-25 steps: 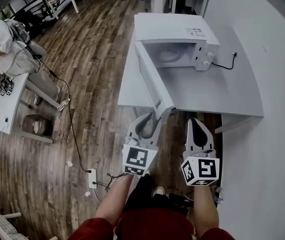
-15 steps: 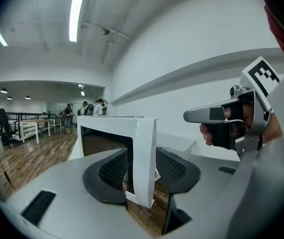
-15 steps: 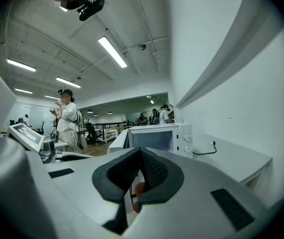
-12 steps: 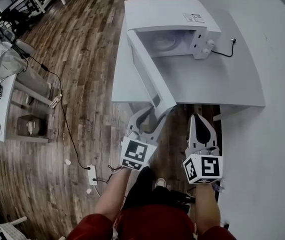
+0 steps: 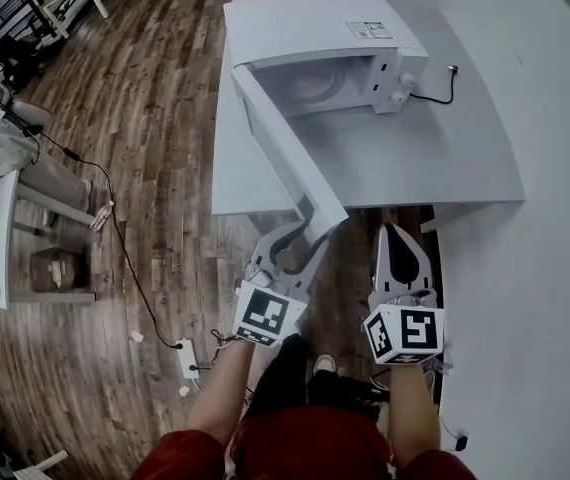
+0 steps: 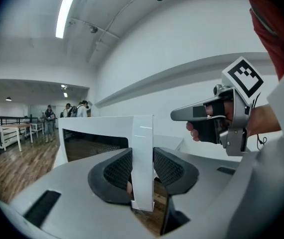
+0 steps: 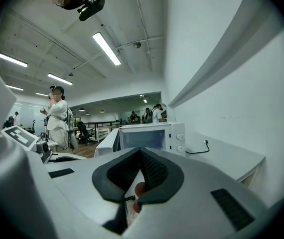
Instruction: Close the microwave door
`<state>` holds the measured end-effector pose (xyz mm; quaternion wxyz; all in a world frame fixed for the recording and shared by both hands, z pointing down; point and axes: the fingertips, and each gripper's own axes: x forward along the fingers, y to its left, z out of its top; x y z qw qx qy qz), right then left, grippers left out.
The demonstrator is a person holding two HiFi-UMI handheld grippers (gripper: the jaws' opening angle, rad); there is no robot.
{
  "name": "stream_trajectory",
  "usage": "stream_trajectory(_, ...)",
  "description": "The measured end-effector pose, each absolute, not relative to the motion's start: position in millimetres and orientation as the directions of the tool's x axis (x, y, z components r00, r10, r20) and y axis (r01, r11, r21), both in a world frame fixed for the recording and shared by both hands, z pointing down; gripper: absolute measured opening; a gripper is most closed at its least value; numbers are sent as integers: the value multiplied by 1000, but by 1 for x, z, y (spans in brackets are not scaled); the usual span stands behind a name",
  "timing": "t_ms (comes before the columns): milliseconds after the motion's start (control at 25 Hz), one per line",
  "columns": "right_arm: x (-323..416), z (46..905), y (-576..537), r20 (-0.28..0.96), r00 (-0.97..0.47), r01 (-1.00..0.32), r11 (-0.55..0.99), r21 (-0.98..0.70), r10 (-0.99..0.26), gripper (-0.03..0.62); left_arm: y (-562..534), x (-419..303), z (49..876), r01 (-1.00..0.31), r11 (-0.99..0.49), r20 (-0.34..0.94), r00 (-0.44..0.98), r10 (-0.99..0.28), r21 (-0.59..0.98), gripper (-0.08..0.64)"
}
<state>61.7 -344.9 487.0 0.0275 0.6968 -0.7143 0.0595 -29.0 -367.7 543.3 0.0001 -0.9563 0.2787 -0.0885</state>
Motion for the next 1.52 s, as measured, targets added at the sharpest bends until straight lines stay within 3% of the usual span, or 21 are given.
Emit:
stream_trajectory(680, 115, 487, -358, 103, 24, -998, -31, -63, -994, 26, -380, 23, 544, -535, -844, 170, 829, -533, -36, 146)
stream_trajectory(1520, 232, 469, -429, 80, -238, -971, 233, -61, -968, 27, -437, 114, 542, -793, -608, 164, 595, -787, -40, 144)
